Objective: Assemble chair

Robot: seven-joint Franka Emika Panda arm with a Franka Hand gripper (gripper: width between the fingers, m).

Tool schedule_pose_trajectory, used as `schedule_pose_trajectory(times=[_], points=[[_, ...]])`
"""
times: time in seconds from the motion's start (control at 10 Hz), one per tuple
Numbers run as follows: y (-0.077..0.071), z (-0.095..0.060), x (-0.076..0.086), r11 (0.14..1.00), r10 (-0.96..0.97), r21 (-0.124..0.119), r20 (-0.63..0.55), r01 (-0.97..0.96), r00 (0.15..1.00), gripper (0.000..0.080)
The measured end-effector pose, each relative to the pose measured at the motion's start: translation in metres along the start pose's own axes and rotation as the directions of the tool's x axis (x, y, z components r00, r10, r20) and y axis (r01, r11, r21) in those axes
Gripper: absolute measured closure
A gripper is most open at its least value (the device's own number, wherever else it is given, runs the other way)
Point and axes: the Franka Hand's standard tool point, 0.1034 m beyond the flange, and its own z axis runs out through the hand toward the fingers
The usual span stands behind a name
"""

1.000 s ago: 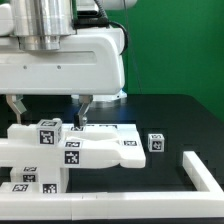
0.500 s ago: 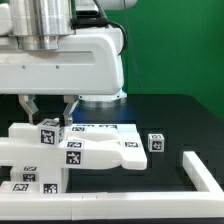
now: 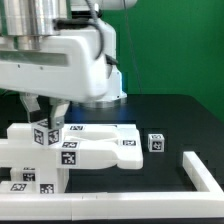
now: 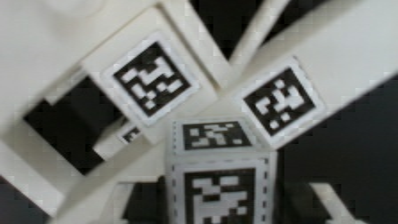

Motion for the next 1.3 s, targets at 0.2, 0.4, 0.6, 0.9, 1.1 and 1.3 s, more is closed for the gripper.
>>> schedule_pose_trajectory(times=[0.2, 0.4, 0.6, 0.9, 1.1, 1.3], points=[[-0.0005, 0.0, 0.0004, 0.97, 0.242, 0.006, 0.003, -0.242, 0.97, 0.0521], [-0.0007, 0.0001, 0.0034, 0.905, 0.424, 0.028, 0.013, -0.424, 0.906, 0.0521], [-0.001, 0.0001, 0.0034, 0.835, 0.55, 0.028, 0.015, -0.55, 0.835, 0.0521], [-0.0017, 0.0001, 0.003, 0.749, 0.662, 0.028, 0.02, -0.662, 0.749, 0.052], [-0.0017, 0.0004, 0.0029, 0.771, 0.636, 0.028, 0.019, -0.636, 0.771, 0.0332], [-0.0034, 0.0016, 0.0001, 0.86, 0.509, 0.026, 0.016, -0.509, 0.861, 0.0213]])
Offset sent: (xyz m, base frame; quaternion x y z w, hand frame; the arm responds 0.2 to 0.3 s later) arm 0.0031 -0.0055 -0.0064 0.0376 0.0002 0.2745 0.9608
